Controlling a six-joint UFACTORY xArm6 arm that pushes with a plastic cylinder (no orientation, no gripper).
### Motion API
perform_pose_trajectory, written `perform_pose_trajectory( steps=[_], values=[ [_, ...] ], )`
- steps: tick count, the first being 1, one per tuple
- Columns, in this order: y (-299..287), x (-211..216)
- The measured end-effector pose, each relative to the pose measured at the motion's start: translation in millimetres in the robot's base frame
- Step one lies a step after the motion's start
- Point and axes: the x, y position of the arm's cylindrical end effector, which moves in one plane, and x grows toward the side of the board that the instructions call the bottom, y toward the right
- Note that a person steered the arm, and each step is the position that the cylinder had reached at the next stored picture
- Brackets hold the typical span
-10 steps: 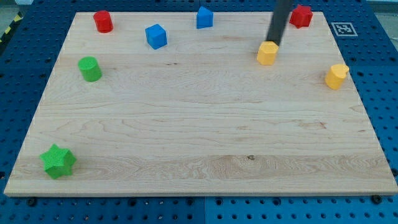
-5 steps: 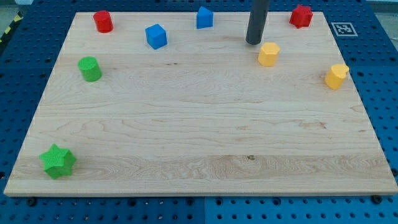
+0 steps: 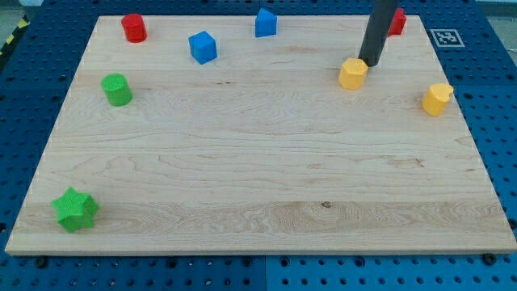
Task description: Move the yellow hexagon to the bottom left diagonal of yellow heart
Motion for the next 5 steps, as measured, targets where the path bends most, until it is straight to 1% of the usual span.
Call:
perform_pose_trajectory(
  steps=[3, 4, 5],
  values=[
    [-24.1, 0.0],
    [-22.2, 3.7],
    [-22.2, 21.8]
  ],
)
